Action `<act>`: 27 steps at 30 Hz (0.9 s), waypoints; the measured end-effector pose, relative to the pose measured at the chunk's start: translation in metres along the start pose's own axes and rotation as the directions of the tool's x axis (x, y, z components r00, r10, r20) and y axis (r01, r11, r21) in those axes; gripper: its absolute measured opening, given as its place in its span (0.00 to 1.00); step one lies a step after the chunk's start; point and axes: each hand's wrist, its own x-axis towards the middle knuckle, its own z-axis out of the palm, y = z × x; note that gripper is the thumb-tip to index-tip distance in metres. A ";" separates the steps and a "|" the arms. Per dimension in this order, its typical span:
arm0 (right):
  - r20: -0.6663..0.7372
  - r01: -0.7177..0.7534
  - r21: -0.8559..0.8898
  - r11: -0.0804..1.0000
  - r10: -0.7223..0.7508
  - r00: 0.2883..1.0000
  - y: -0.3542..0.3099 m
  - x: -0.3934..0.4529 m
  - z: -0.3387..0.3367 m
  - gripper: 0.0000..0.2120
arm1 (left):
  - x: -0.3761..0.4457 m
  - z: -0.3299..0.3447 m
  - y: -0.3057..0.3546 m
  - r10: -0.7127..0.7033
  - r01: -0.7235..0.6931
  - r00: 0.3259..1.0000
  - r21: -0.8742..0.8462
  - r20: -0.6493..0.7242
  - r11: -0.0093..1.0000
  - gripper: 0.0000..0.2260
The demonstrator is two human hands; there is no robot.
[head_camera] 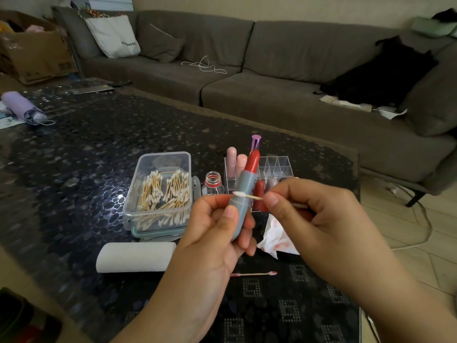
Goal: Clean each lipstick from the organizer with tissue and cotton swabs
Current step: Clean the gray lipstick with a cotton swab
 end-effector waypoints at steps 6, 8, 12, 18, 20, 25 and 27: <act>-0.139 0.001 0.047 0.999 0.006 0.990 0.000 0.000 -0.004 0.08 | 0.000 -0.001 -0.001 0.014 -0.014 1.000 0.030 0.009 0.999 0.08; -0.160 0.012 0.030 0.999 -0.007 0.987 0.000 0.001 -0.004 0.08 | 0.000 -0.001 -0.001 0.023 -0.024 1.000 0.043 0.013 0.999 0.08; -0.161 0.031 -0.015 0.999 -0.033 0.986 0.001 0.001 -0.002 0.07 | -0.001 -0.002 -0.002 0.051 -0.053 0.998 0.090 0.024 0.994 0.07; -0.085 0.090 -0.106 0.990 -0.099 0.991 0.001 0.000 0.001 0.06 | 0.000 -0.001 -0.005 0.083 -0.081 0.997 0.129 -0.006 0.988 0.07; -0.061 0.091 -0.102 0.991 -0.097 0.993 0.000 -0.001 0.002 0.06 | 0.001 -0.001 -0.006 0.082 -0.080 0.997 0.142 -0.009 0.987 0.08; -0.058 0.079 -0.096 0.992 -0.085 0.995 0.001 0.000 0.001 0.06 | 0.002 -0.005 -0.004 0.014 -0.026 0.998 0.183 0.066 0.983 0.14; -0.044 0.075 -0.092 0.993 -0.079 0.996 0.002 0.000 0.002 0.06 | 0.002 -0.006 -0.003 -0.006 -0.014 0.996 0.208 0.094 0.978 0.11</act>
